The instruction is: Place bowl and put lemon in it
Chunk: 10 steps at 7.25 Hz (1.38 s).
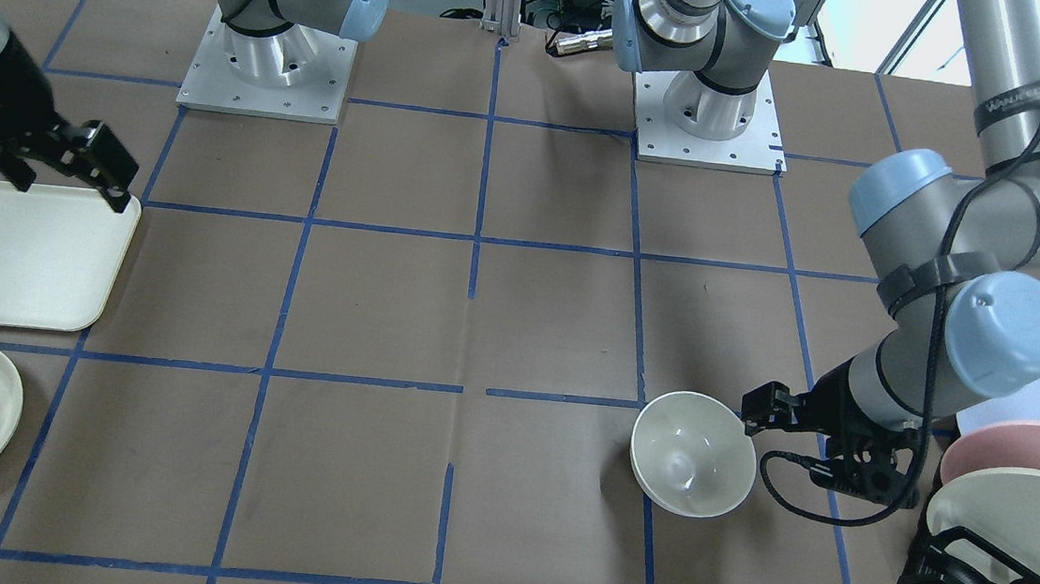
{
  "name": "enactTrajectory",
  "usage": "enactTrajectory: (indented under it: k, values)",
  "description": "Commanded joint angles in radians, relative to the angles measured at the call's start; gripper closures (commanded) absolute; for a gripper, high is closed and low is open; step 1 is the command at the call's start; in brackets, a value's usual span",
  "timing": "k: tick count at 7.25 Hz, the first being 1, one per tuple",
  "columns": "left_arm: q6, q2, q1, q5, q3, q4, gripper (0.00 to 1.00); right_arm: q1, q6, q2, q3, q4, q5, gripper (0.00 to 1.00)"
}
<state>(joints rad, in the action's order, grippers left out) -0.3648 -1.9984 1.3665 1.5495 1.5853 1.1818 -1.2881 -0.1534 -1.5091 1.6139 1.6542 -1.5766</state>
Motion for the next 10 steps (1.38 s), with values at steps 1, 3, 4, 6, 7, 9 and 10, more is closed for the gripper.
enactTrajectory:
  k: [1,3,4,6,7,9,10]
  values:
    - [0.134,-0.057,-0.003,-0.035,0.076,-0.147,0.0,0.096,-0.203,0.099,-0.012,0.094,0.003,0.0]
    - [0.202,-0.098,-0.001,-0.049,0.084,-0.197,0.0,0.147,-0.305,0.179,-0.012,0.23,0.003,0.0]
    - [0.216,-0.111,0.02,-0.048,0.084,-0.226,0.05,0.165,-0.32,0.223,-0.014,0.33,0.003,0.0]
    - [0.211,-0.114,0.034,-0.04,0.085,-0.222,0.66,0.185,-0.401,0.317,-0.023,0.412,0.013,0.0]
    - [0.205,-0.105,0.034,-0.039,0.084,-0.217,1.0,0.194,-0.469,0.357,-0.026,0.493,0.015,0.0]
    - [0.207,-0.099,0.031,-0.037,0.079,-0.209,1.0,0.233,-0.55,0.388,-0.029,0.504,0.015,0.0]
    - [0.207,-0.088,0.031,-0.039,0.082,-0.202,1.0,0.234,-0.554,0.417,-0.038,0.522,0.018,0.0]
